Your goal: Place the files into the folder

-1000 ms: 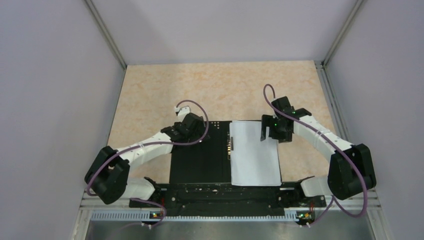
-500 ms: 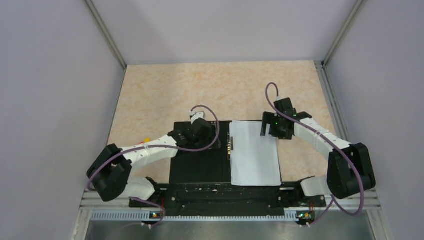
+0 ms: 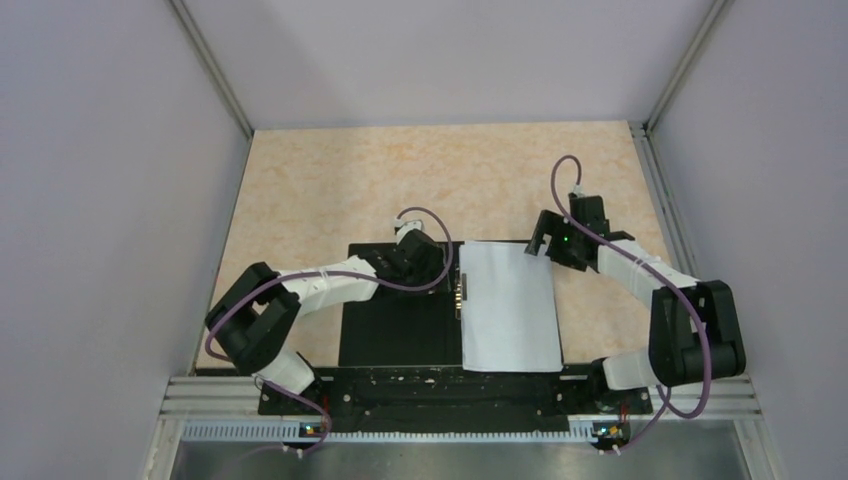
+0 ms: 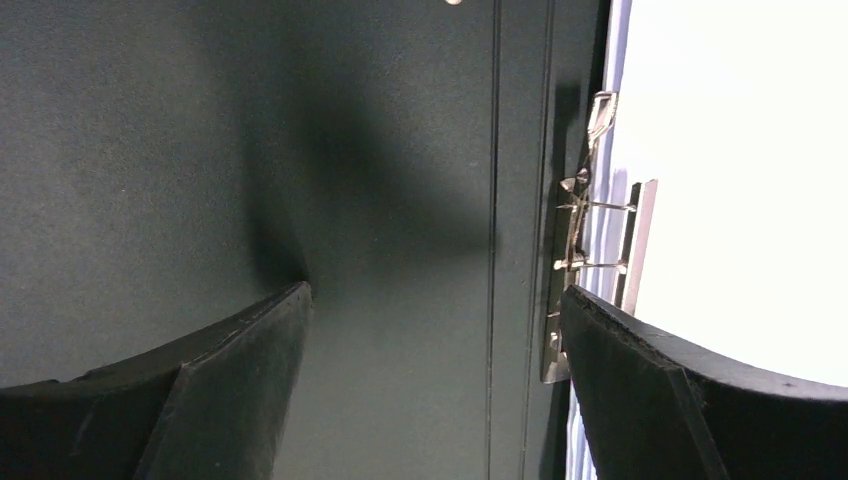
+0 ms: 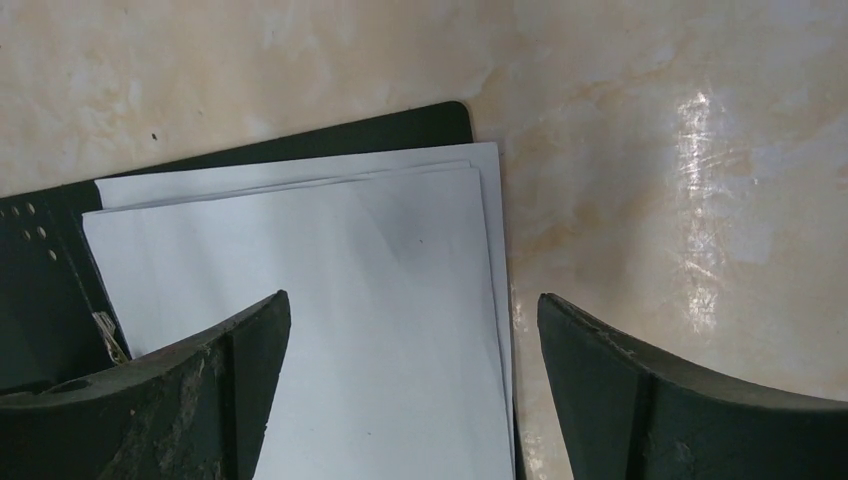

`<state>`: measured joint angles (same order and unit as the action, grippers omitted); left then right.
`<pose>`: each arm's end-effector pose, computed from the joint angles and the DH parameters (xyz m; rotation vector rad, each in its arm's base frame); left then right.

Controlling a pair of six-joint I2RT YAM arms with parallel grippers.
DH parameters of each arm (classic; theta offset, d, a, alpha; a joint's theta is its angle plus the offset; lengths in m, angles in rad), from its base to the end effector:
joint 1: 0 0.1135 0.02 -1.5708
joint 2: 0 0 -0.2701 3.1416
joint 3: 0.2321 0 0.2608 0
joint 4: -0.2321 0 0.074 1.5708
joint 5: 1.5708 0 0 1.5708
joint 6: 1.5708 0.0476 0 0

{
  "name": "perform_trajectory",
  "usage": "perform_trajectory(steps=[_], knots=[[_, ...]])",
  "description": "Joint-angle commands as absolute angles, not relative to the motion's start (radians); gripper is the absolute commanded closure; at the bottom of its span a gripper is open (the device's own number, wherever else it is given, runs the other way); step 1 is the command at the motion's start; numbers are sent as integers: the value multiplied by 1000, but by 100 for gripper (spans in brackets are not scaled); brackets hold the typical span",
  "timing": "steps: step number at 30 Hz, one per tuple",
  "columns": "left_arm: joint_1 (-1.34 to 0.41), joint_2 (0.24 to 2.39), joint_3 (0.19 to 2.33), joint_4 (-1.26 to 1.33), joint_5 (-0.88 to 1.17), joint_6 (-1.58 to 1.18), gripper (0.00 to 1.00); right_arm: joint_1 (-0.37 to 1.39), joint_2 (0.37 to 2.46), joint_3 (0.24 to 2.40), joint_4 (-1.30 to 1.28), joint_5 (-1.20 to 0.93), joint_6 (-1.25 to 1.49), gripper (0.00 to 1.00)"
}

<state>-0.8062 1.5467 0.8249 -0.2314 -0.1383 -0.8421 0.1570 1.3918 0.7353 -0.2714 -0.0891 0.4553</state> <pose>0.2220 -0.2219 0.1621 -0.1034 2.5806 -0.4831 0.2782 0.0483 0.1747 0.3389 2.5084 0.3616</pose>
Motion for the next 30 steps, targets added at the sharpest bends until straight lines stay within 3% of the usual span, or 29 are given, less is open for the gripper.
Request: perform_trajectory(steps=[1,30], knots=[[-794,1591,874,-201,-144,-831,2,135,1408,726,-174,-106,470,8],[-784,1624,883,-209,-155,-868,2,176,1448,714,-142,-145,501,5]])
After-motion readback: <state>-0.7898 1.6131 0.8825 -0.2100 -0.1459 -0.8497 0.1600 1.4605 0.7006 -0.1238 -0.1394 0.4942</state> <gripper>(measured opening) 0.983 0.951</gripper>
